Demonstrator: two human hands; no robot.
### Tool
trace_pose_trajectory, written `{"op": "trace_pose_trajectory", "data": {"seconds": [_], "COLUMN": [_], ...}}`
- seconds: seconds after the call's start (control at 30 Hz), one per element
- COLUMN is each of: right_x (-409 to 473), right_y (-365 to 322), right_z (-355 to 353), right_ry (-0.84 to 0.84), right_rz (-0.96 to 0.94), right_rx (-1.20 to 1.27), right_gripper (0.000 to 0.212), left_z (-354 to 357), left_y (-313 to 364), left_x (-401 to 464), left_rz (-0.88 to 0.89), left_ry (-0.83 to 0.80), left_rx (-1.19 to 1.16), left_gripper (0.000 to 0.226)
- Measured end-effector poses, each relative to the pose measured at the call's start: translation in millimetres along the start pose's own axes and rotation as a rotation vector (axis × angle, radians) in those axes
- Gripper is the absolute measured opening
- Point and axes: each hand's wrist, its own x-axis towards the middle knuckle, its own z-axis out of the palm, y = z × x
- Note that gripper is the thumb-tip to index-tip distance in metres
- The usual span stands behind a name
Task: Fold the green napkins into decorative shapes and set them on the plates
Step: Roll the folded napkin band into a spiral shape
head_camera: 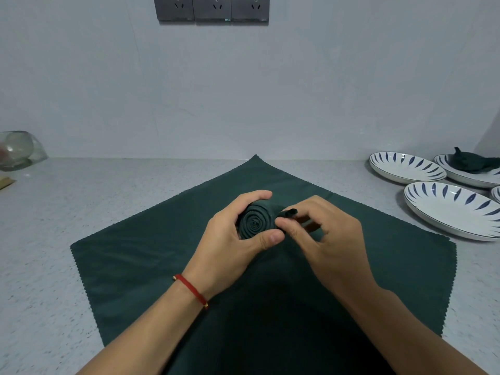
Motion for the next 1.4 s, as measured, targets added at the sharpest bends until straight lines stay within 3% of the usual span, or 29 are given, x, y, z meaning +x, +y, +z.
{"op": "trace_pose_trajectory", "data": {"seconds": [0.13, 0.27, 0.37, 0.47, 0.6, 0.73, 0.97, 1.1, 1.27, 1.4], "right_x": [2, -1, -2, -5, -8, -8, -10, -9, -10, -9], "right_y": [3, 9, 11, 17, 19, 19, 12, 6, 2, 6], "right_z": [2, 4, 8, 13, 18, 20, 20, 19, 13, 11], "right_ry": [-0.162, -0.309, -0.291, -0.238, -0.176, -0.104, -0.097, -0.160, -0.064, -0.017], "right_rz": [0.201, 0.186, 0.136, 0.082, -0.003, -0.049, -0.085, 0.130, 0.221, 0.013], "right_rx": [0.135, 0.076, -0.043, -0.126, -0.214, -0.256, -0.248, -0.075, 0.151, -0.017], "right_gripper": [0.018, 0.023, 0.020, 0.017, 0.020, 0.014, 0.018, 0.025, 0.031, 0.011], "left_z": [-2, -3, 2, 6, 11, 11, 8, 2, -4, -3], "left_y": [-2, -6, -11, -10, -9, -9, -4, -3, -3, -2], "left_x": [0, 1, 0, -2, -3, -1, 2, 1, 2, 2], "left_rz": [0.001, 0.012, 0.005, 0.046, 0.291, 0.364, 0.323, 0.296, 0.265, 0.206], "left_ry": [0.009, -0.048, -0.071, 0.023, 0.161, 0.197, 0.076, 0.037, 0.025, 0.031], "left_rx": [0.053, 0.111, 0.190, 0.381, 0.458, 0.385, 0.370, 0.349, 0.343, 0.304], "left_gripper": [0.060, 0.062, 0.061, 0.063, 0.033, 0.013, 0.011, 0.012, 0.013, 0.013]}}
